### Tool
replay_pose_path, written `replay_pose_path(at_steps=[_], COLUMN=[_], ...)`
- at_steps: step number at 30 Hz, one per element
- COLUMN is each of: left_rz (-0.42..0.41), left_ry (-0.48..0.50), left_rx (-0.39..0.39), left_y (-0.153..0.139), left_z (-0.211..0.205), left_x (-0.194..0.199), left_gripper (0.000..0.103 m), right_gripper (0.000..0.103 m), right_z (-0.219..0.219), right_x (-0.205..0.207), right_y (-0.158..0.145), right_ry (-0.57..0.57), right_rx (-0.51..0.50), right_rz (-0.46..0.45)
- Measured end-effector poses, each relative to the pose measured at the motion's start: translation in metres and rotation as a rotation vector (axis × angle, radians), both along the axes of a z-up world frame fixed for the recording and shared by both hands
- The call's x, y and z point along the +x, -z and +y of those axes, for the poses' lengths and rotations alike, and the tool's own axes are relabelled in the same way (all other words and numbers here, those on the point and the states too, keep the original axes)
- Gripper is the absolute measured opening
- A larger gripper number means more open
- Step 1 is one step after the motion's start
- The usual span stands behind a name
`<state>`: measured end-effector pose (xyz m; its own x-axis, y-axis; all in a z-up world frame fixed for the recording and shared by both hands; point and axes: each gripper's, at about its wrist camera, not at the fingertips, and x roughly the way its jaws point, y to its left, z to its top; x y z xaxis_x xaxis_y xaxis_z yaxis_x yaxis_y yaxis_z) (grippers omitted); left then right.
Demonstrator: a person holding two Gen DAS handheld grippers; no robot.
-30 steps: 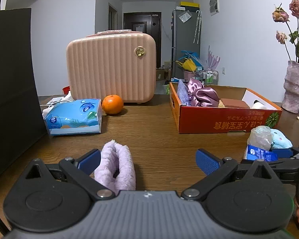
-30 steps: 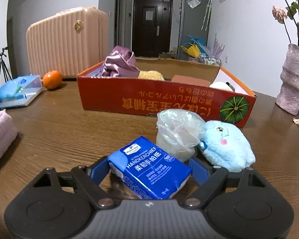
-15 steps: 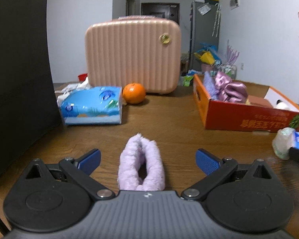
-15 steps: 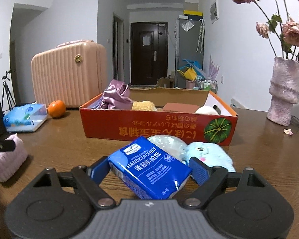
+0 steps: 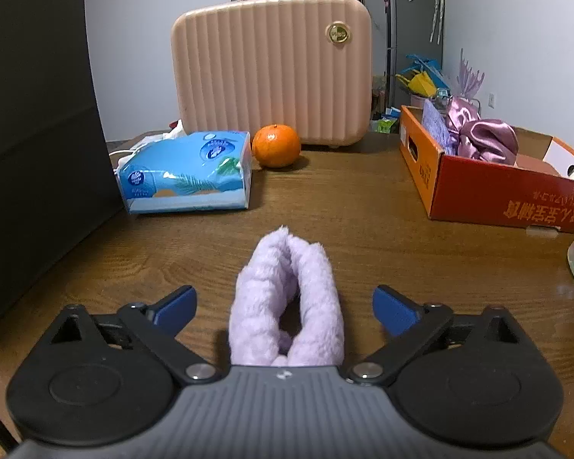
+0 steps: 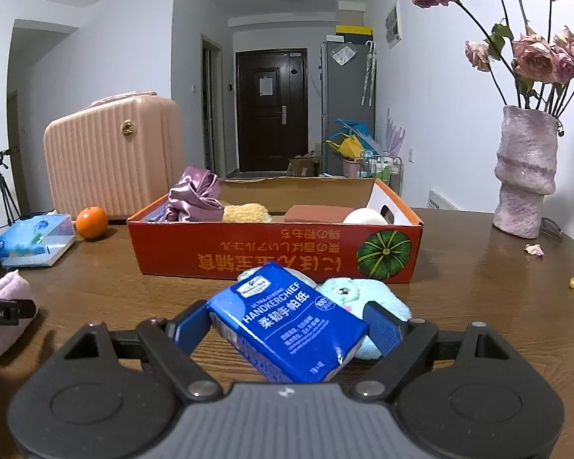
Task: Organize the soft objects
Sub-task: 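Grasp the lavender fuzzy headband with the left gripper while the right grasps the blue tissue box, then lift and carry the headband and blue tissue box over the cardboard box with both grippers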
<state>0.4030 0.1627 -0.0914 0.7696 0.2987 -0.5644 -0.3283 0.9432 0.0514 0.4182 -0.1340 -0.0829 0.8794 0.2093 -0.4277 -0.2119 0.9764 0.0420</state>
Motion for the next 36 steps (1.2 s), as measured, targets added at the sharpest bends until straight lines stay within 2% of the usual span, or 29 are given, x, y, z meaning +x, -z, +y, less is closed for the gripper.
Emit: replay_pose_path(at_steps=[4,8,13,18,21,36], left_rz=[0.004,0.022,0.027,0.023,0.015,-0.110], left_ry=[0.007,0.016,0.026,0.043,0.057,0.097], left_rx=[-0.005,-0.023,-0.033,-0.036,-0.037,-0.004], left_y=[0.001,0.003,0.004,0.004,0.002,-0.023], left_z=[0.000,0.001,0.002,0.001,-0.001,-0.012], left_x=[0.009,0.016,0.016,0.015,0.013,-0.009], left_gripper=[0.081,0.061,0.050,0.034,0.031,0.031], right_gripper=[0.086,0.086,0.086,0.086,0.086,0.086], right_z=[0.002,0.002,0.002,0.002,0.002,0.003], right_x=[0.000,0.000,0.000,0.000,0.000,-0.001], right_y=[0.001,0.002,0.002,0.002,0.002,0.000], right_ry=[-0.003,-0.001,-0.002,-0.005,-0.005,-0.010], right_rx=[-0.008,-0.011,-0.010,-0.009,-0.009,-0.004], right_rz=[-0.001,-0.002,0.001,0.002,0.002,-0.011])
